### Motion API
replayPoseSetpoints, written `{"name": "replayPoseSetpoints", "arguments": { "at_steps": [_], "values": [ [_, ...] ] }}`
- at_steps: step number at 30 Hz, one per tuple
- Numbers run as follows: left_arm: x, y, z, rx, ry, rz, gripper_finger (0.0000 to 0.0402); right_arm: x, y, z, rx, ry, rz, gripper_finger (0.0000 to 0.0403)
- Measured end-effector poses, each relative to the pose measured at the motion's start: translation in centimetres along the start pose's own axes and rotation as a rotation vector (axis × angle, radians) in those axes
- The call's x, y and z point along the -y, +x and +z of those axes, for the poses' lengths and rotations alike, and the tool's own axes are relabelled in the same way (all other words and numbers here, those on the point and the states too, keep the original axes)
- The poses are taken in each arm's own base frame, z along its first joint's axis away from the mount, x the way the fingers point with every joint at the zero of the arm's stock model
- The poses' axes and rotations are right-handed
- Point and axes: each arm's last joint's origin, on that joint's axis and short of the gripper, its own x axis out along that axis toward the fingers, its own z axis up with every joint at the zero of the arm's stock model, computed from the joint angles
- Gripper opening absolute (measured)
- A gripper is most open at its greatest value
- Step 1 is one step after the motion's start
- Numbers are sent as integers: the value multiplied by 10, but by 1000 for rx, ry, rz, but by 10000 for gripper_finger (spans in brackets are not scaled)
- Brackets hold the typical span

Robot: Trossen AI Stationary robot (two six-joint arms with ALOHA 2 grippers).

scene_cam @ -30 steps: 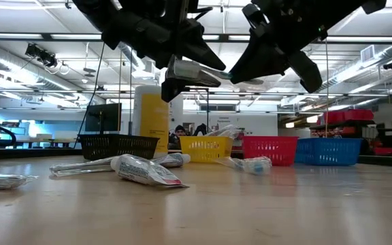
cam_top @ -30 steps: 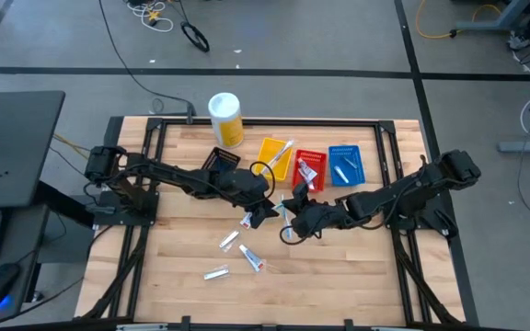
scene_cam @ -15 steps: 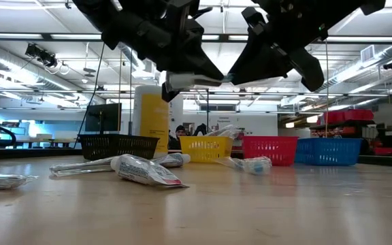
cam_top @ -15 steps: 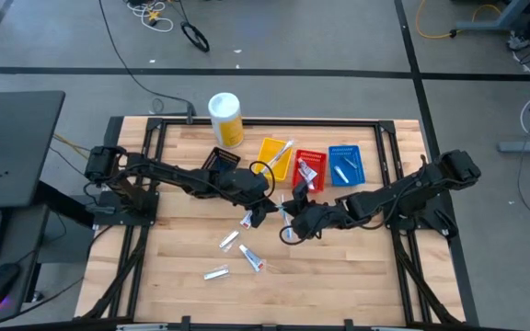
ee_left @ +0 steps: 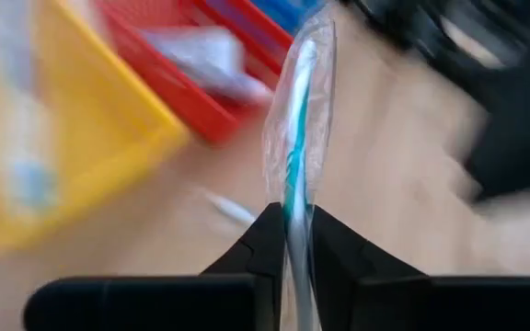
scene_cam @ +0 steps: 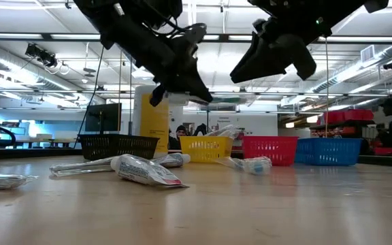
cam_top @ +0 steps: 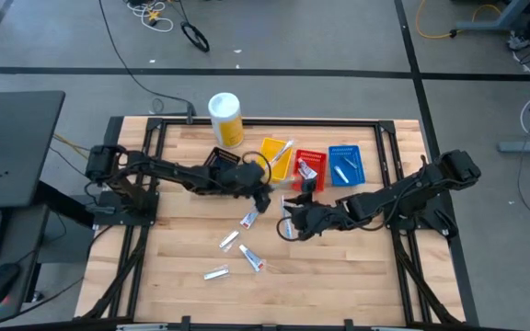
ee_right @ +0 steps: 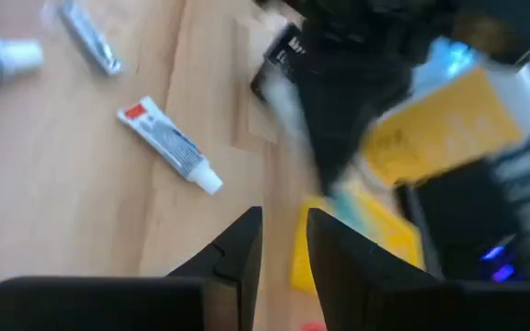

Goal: Pick & Place Travel size toiletries
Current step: Put the green toothbrush into the yellow bin

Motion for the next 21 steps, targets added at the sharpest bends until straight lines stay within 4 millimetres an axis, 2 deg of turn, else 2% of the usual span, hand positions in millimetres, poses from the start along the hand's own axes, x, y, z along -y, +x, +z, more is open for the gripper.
{"name": "replayPoseSetpoints", "arguments": {
  "at_steps": [3,6,11,16,21],
  "values": [
    [-17,2,14,115,-33,135,29,0,1,-1,-5,130,-1,96],
    [-35,2,29,232,-78,252,34,1,3,-5,-19,163,-5,96],
    [-53,9,48,361,-119,234,48,7,8,-13,-59,140,-73,96],
    [-60,37,39,359,-91,215,31,21,16,-19,-110,145,-183,96],
    [-64,64,35,356,-56,294,40,32,24,-25,-121,239,-152,96]
  ]
}}
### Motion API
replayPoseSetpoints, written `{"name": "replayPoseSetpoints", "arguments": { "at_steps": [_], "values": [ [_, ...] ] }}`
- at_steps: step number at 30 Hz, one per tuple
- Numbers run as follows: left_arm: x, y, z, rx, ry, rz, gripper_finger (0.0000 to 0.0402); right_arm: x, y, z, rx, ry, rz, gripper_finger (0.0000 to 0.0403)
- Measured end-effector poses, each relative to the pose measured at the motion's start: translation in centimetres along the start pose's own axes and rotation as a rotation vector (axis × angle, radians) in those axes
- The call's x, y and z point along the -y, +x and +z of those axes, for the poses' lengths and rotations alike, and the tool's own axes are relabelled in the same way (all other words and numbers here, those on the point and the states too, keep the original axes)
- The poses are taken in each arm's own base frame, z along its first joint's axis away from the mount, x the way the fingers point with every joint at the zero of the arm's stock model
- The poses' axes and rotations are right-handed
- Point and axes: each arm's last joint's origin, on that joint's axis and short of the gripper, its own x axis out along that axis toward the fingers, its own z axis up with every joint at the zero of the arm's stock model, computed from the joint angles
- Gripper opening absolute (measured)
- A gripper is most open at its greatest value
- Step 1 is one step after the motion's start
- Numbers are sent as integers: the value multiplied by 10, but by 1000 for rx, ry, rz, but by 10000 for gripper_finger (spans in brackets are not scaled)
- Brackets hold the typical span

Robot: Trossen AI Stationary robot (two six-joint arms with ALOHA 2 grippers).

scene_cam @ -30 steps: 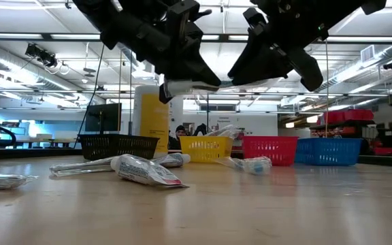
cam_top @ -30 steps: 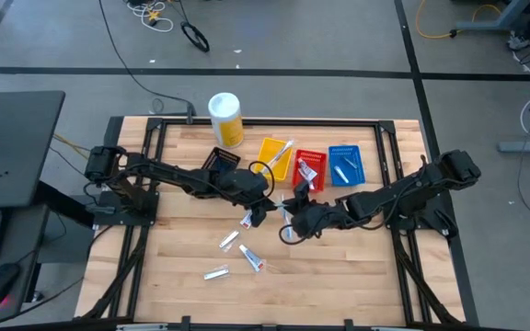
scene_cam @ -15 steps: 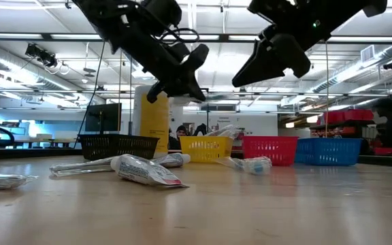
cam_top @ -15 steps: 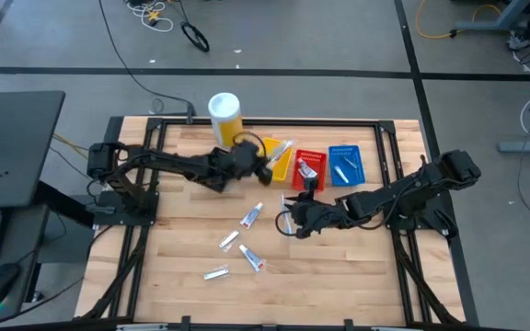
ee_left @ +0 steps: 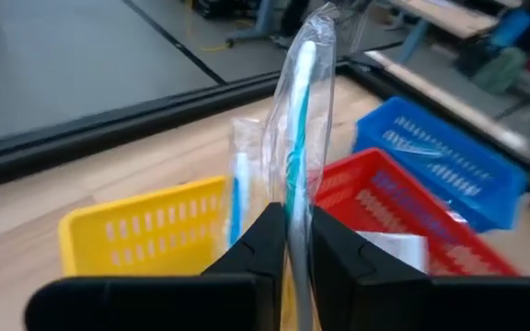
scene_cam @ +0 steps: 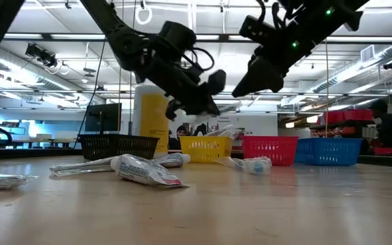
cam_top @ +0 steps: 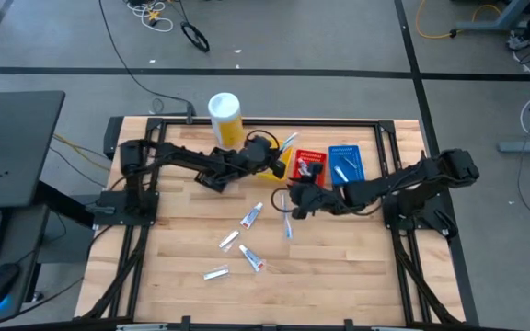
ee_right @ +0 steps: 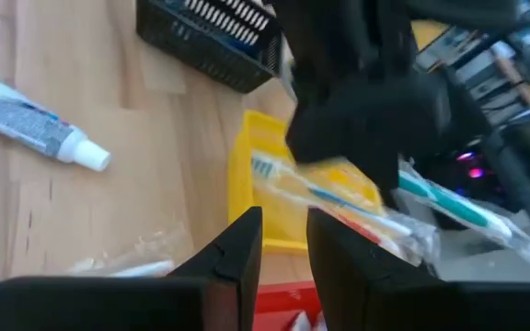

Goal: Pick & Place Travel size toiletries
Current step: Put the green toothbrush into the yellow bin, then put the white toothpaste into the red bin

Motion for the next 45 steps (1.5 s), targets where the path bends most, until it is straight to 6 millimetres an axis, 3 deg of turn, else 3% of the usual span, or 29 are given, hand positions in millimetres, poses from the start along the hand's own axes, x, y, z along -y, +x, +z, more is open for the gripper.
{"name": "replayPoseSetpoints", "arguments": {
  "at_steps": [8,22,29,36,41,45],
  "values": [
    [-7,31,-31,-103,34,58,44,7,7,-4,-31,44,24,96],
    [-7,30,-34,-173,149,30,141,4,6,-8,-69,72,100,96],
    [-2,7,-3,-178,195,36,166,4,6,-12,-107,108,110,96],
    [0,-20,21,-256,200,-19,160,2,6,-12,-112,188,174,96],
    [4,-50,33,-423,255,-184,148,-1,5,-11,-121,289,265,96],
    [13,-86,46,-455,280,-191,139,-11,2,-16,-115,397,367,96]
  ]
}}
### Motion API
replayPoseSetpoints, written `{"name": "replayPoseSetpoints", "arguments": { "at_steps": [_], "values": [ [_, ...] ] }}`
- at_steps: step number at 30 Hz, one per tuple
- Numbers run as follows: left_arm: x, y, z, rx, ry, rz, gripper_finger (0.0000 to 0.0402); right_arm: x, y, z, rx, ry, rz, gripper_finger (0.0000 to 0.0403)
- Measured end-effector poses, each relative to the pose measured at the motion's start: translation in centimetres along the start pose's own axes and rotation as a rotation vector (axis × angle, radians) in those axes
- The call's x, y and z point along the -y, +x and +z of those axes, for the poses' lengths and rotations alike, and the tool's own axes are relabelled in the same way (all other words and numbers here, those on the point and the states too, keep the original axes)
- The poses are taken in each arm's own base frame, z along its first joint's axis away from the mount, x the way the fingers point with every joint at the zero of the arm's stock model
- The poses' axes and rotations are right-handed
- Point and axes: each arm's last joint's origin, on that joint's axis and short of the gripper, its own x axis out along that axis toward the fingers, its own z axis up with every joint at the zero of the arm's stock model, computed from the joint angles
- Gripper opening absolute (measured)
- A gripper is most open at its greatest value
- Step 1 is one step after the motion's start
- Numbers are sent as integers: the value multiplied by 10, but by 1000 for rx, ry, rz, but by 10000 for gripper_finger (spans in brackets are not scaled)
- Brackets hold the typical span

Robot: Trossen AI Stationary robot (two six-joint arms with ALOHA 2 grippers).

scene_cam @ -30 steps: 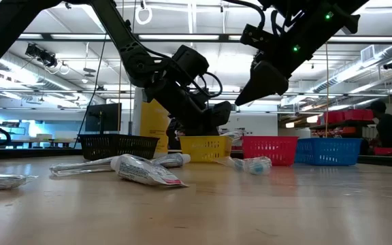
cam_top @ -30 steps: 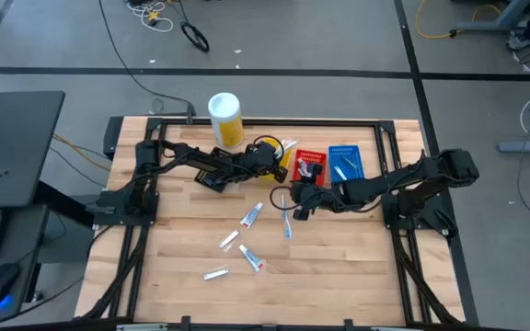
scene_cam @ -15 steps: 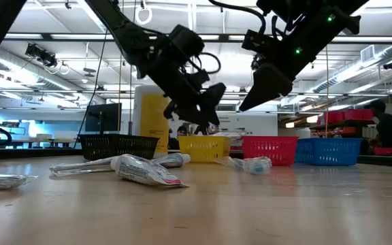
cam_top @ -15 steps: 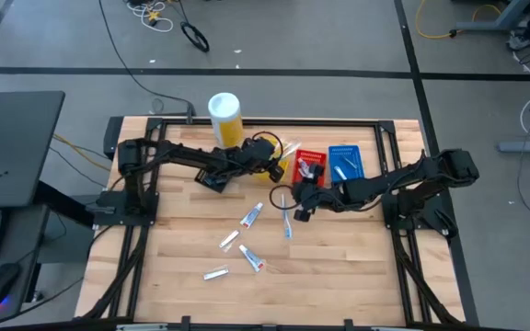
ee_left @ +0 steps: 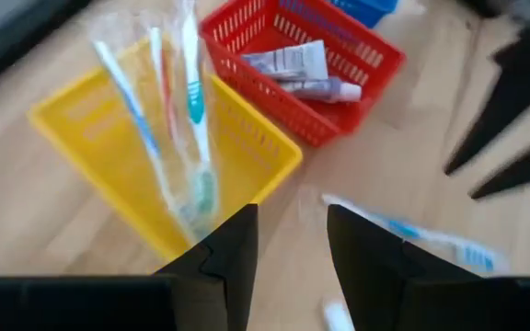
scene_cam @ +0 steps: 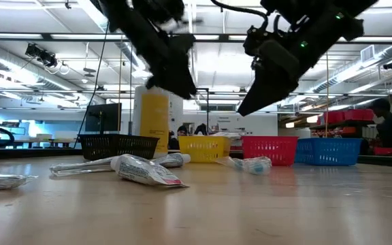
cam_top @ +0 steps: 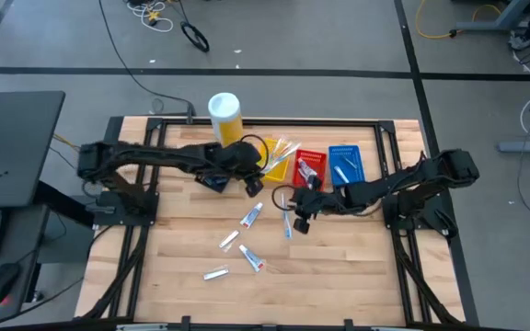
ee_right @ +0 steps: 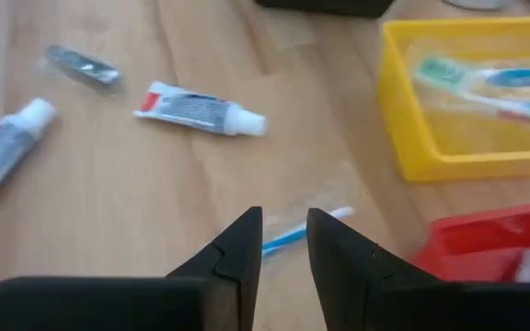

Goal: Pick & Place Travel size toiletries
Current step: Put the white toothpaste into the red bin

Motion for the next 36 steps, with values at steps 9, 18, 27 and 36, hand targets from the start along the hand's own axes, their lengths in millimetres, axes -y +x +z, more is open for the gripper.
{"name": "replayPoseSetpoints", "arguments": {
  "at_steps": [9,18,27,36],
  "values": [
    [42,-80,-17,68,146,143,138,-9,4,-23,161,-34,64,100],
    [67,-82,-57,27,124,163,138,-18,1,-10,306,-42,268,162],
    [48,-57,-113,-114,40,191,138,-33,29,-2,316,-117,291,188],
    [43,-39,-146,-163,-19,-34,138,-41,71,22,49,-384,238,189]
  ]
}}
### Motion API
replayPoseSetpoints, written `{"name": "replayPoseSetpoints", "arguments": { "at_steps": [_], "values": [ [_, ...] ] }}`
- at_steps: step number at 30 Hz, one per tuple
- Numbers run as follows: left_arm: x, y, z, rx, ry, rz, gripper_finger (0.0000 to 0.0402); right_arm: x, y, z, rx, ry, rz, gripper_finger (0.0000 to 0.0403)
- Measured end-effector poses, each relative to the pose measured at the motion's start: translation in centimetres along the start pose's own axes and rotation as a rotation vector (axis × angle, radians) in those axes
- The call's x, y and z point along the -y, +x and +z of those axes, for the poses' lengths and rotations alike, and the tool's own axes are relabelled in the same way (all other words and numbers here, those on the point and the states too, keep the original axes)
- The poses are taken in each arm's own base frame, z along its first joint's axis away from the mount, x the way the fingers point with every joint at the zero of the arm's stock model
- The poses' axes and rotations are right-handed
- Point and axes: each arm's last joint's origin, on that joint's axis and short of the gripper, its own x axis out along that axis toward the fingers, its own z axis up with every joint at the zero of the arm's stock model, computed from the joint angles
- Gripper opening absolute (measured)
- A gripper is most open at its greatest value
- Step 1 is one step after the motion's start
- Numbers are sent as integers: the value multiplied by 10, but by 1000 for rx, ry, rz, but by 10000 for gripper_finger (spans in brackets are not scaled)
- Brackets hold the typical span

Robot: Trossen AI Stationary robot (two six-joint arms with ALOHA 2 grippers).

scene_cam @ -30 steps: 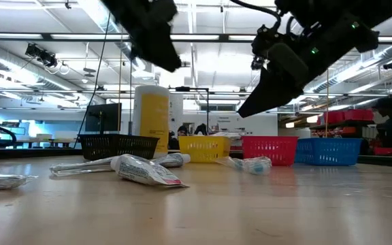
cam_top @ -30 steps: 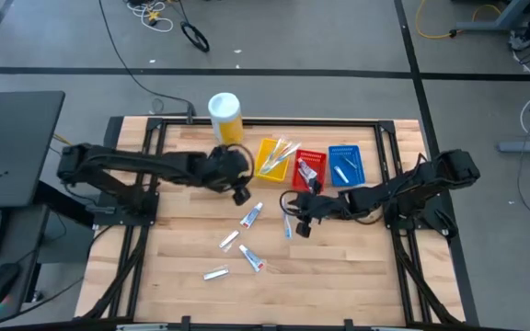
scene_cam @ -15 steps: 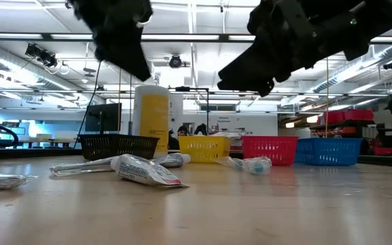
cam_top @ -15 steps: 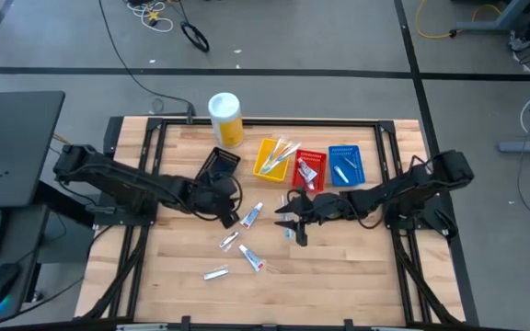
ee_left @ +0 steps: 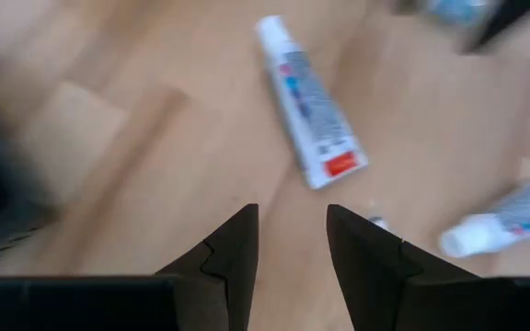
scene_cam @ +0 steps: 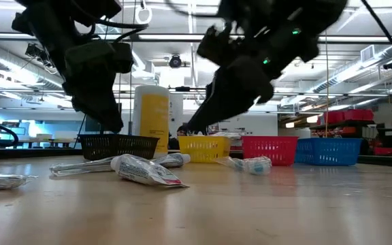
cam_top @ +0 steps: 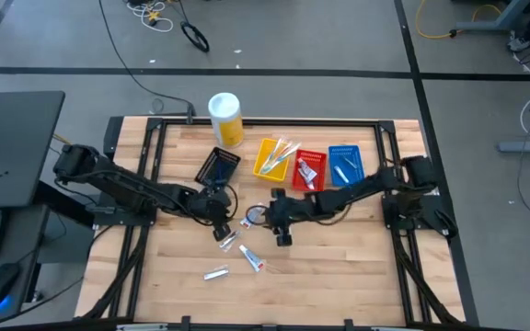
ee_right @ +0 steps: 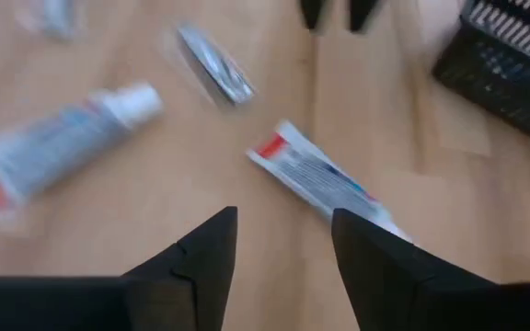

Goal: Pick & Place Travel size toiletries
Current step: Put the white toothpaste into the red bin

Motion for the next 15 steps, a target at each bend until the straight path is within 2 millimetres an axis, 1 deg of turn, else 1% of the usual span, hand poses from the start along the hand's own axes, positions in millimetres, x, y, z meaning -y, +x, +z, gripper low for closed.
{"name": "replayPoseSetpoints", "arguments": {
  "at_steps": [2,5,11,15],
  "values": [
    [0,1,-2,-7,-3,-30,138,10,4,3,-53,-48,-12,190],
    [1,1,-1,2,-7,-42,138,28,9,7,-60,-80,-3,196],
    [3,1,1,23,-4,-58,138,60,19,-5,-69,-60,66,214],
    [3,1,1,27,7,-56,138,70,29,-13,-68,-96,66,224]
  ]
}}
